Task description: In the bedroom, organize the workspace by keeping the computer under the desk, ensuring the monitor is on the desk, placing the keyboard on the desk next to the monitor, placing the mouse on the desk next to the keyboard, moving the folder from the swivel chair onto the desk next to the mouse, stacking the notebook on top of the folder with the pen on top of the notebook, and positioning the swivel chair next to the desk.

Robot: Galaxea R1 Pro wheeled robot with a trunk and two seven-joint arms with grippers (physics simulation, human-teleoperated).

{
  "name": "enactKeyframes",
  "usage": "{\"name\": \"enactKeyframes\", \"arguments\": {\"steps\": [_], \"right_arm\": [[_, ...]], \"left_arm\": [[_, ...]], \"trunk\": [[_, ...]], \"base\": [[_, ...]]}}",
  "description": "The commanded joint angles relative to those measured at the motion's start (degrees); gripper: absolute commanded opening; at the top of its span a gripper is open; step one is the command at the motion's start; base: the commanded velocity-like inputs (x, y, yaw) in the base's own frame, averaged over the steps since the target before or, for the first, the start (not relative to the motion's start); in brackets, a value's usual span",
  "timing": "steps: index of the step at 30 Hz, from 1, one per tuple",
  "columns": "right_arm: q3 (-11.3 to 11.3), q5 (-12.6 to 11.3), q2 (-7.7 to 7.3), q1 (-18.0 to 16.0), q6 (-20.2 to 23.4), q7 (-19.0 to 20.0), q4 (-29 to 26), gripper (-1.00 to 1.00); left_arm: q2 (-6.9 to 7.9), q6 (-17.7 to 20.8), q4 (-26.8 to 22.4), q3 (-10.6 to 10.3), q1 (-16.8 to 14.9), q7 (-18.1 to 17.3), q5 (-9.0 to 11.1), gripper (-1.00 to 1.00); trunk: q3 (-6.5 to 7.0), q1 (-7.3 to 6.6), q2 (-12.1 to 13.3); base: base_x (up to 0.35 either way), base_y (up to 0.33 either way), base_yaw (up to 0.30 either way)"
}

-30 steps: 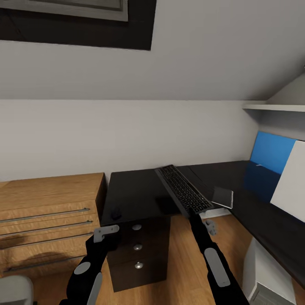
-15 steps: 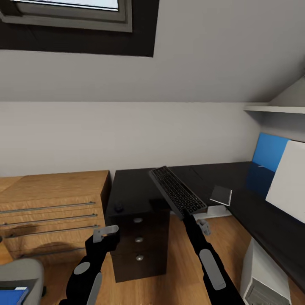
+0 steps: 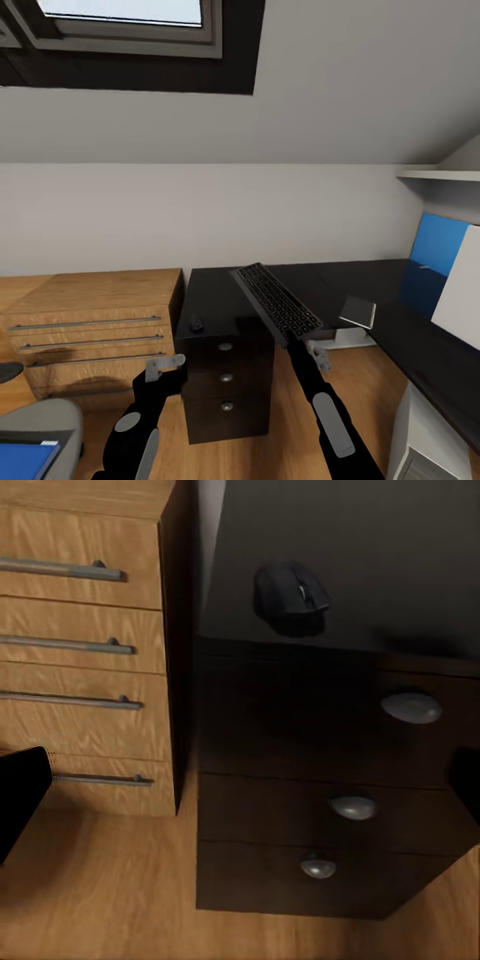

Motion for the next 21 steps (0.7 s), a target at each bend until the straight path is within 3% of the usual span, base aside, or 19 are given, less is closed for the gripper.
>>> {"name": "enactKeyframes", "arguments": {"steps": [1,10,15,18,19,20,21], "right_arm": [[-0.11,-0.62,0.05,-0.02,0.12,0.31,0.08,-1.0],[0.56,-0.77,0.05,-0.01,-4.93,0.34,1.56,-1.0],[2.15,-2.09,0.05,0.0,-12.04,0.39,5.35,-1.0],[5.42,-5.11,0.05,-0.01,-16.72,0.42,7.56,-1.0],[8.29,-7.8,0.05,-0.02,-19.32,0.42,8.37,-1.0],[9.23,-8.82,0.05,-0.02,-20.08,0.42,8.54,-1.0],[12.77,-12.96,0.05,-0.01,-21.93,0.52,8.94,-1.0]], "left_arm": [[0.01,0.3,-0.05,-0.09,-0.05,0.34,0.06,1.0],[0.01,0.3,-0.05,-0.28,-0.05,0.34,0.14,1.0],[0.01,0.3,-0.05,-0.27,-0.05,0.34,0.15,1.0],[0.01,0.3,-0.05,-0.27,-0.05,0.34,0.19,1.0],[0.01,0.3,-0.05,-0.27,-0.05,0.34,0.19,1.0],[0.01,0.3,-0.05,-0.27,-0.05,0.34,0.18,1.0],[0.01,0.3,-0.05,-0.25,-0.05,0.34,0.18,1.0]], "trunk": [[0.01,0.0,-0.03],[0.72,0.0,-0.03],[1.14,0.0,-0.03],[1.39,0.0,-0.03],[1.47,0.0,-0.03],[1.55,0.0,-0.03],[1.59,0.0,-0.03]], "base": [[0.0,0.0,0.159],[0.0,0.0,0.133],[0.0,0.0,0.106],[0.0,0.0,0.087],[0.0,0.0,0.08],[0.0,0.0,0.074],[0.0,0.0,0.033]]}}
